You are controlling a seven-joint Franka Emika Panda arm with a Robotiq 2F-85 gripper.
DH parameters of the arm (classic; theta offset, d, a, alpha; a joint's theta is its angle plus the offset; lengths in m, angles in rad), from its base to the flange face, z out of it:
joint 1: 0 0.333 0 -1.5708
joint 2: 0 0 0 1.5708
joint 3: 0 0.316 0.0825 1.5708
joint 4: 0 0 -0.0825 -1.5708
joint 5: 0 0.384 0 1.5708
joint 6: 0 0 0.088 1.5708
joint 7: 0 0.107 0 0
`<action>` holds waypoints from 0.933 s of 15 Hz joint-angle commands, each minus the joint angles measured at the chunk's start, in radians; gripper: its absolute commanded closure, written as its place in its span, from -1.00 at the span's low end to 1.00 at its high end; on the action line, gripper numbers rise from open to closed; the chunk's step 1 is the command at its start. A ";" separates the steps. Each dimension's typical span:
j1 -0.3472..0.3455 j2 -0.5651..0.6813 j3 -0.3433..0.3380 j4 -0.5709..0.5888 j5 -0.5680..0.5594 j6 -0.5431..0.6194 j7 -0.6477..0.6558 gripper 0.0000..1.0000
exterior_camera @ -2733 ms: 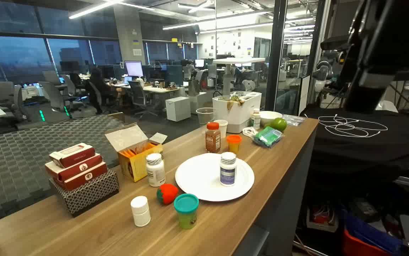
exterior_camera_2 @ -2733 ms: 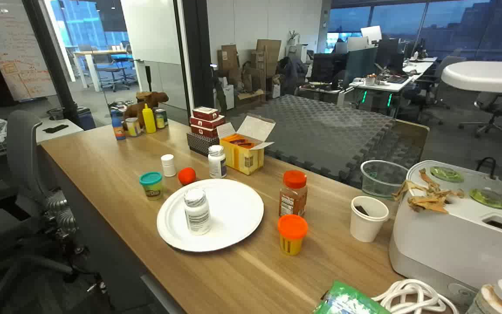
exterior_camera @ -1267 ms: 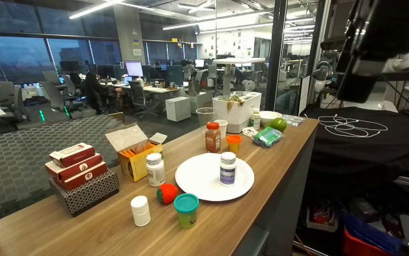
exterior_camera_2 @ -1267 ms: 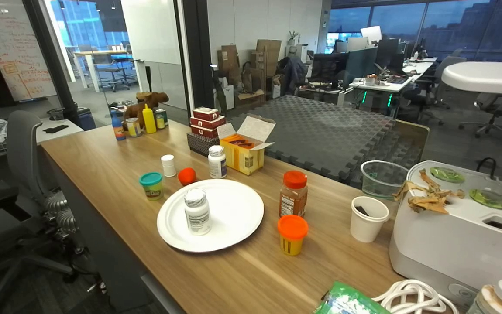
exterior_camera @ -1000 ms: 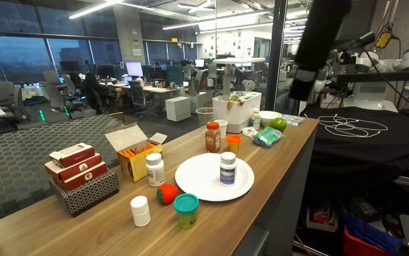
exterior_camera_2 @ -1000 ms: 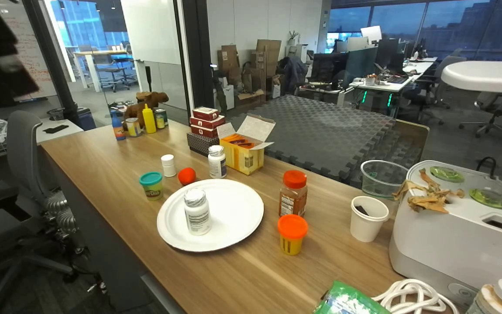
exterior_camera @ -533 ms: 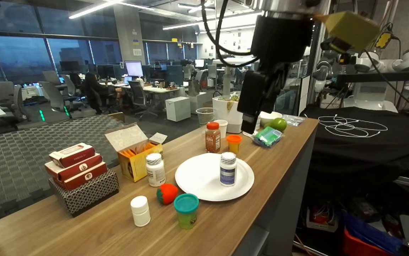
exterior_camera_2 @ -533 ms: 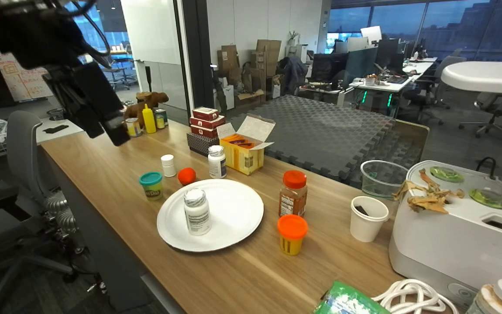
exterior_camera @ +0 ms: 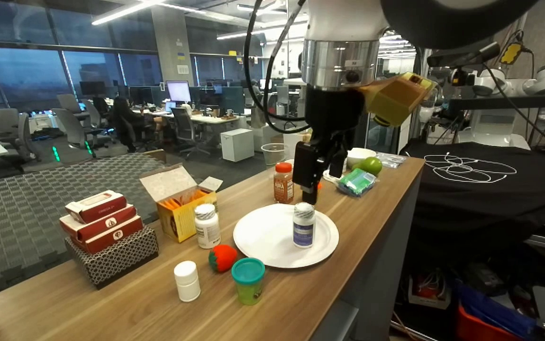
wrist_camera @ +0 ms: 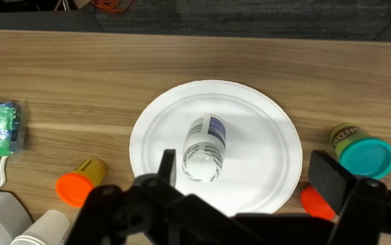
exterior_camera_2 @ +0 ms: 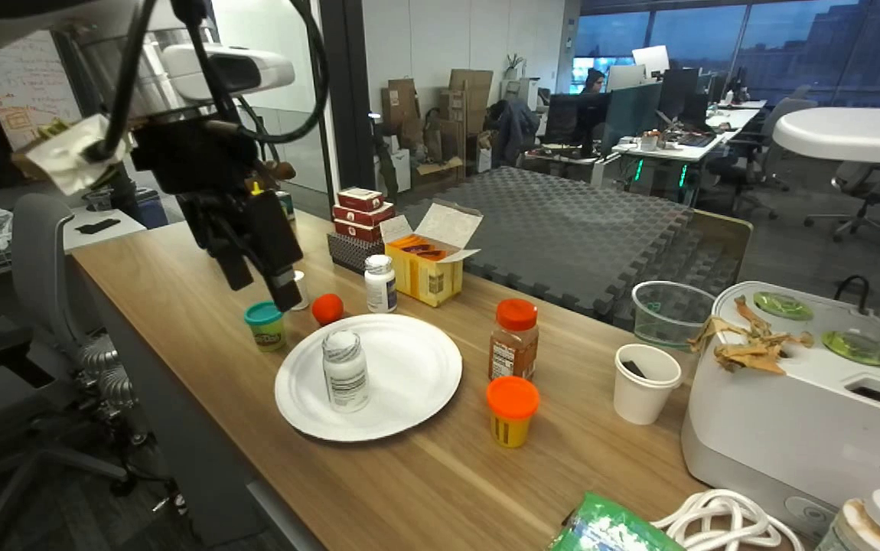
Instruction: Move the bottle on the white plate away from you then put all the bottles and the orange plushie on the white plate
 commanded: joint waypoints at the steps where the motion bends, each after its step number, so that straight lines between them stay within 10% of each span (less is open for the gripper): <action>1: 0.020 0.079 -0.038 0.079 0.014 0.004 -0.007 -1.00; 14: 0.025 0.224 -0.078 0.143 0.089 0.082 -0.051 -1.00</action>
